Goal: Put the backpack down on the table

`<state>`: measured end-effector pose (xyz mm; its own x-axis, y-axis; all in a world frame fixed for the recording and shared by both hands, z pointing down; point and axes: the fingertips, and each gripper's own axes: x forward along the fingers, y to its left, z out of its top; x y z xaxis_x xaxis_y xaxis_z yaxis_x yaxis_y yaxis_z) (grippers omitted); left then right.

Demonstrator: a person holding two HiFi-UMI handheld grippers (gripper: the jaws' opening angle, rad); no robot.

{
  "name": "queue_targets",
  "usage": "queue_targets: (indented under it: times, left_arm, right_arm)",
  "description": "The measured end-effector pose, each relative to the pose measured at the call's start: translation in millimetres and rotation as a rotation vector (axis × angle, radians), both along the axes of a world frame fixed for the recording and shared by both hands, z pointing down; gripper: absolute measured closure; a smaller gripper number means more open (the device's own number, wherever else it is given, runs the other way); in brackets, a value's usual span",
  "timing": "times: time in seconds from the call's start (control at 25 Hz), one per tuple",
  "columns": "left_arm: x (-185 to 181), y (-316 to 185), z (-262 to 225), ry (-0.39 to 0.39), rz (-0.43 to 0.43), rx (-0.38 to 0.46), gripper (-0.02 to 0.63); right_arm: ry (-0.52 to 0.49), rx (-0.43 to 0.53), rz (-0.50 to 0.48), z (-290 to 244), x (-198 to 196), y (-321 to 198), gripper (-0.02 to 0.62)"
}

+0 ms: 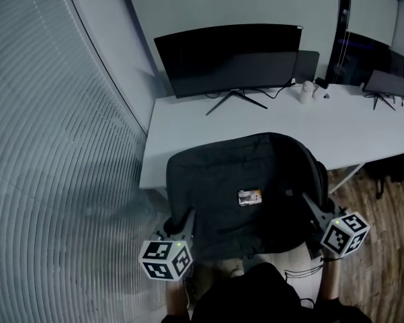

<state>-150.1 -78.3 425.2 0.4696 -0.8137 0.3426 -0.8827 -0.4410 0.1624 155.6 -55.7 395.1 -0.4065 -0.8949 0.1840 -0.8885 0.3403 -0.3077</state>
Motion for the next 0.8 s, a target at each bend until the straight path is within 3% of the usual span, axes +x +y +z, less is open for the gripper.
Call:
queue_targets:
  times: [0.8]
  left_arm:
    - [12, -127, -18, 0.038, -0.087, -0.015, 0.522]
  right_arm:
    - [0.005, 0.010, -0.128, -23, 13, -163, 0.494]
